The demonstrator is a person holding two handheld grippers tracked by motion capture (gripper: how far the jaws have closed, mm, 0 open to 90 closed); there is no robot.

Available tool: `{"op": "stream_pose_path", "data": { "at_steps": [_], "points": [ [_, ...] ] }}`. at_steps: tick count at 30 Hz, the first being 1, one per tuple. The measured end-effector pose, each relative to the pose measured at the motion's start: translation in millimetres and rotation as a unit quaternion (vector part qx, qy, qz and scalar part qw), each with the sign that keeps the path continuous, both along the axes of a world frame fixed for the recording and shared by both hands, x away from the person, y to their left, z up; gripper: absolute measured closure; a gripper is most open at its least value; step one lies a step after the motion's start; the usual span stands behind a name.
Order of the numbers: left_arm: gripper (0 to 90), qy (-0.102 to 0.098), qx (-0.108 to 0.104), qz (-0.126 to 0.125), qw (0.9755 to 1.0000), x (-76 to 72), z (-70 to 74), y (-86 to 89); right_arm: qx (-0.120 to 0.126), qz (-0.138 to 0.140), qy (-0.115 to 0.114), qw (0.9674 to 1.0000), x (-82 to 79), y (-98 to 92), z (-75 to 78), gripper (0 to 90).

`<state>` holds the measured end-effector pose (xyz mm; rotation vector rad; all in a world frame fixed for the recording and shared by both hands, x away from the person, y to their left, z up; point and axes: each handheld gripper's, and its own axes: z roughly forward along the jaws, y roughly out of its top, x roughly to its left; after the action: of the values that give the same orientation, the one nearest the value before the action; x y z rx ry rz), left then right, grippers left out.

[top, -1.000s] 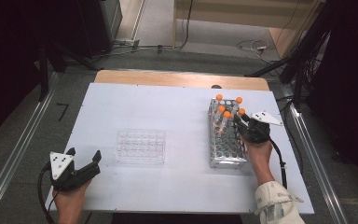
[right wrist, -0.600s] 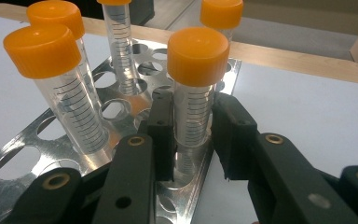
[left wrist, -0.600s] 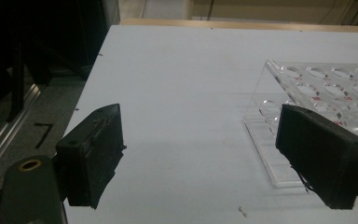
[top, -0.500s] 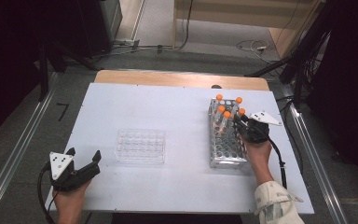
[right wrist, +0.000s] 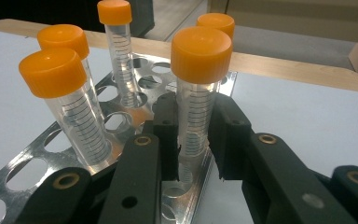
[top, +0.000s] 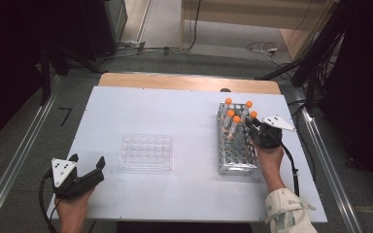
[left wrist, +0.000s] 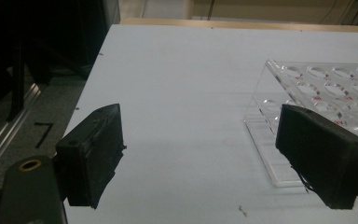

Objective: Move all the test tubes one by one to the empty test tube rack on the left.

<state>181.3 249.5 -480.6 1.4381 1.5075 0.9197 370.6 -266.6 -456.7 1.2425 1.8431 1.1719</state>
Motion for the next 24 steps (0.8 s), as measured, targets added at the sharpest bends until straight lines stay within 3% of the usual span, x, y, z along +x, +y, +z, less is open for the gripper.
{"op": "stream_pose_path", "data": {
  "at_steps": [24],
  "points": [
    [14.9,-0.001,0.000,0.000,1.0000,0.1,-0.1,-0.3,0.029,-0.001,-0.029,0.9992,-6.9,-4.1,19.3,71.9]
  ]
}}
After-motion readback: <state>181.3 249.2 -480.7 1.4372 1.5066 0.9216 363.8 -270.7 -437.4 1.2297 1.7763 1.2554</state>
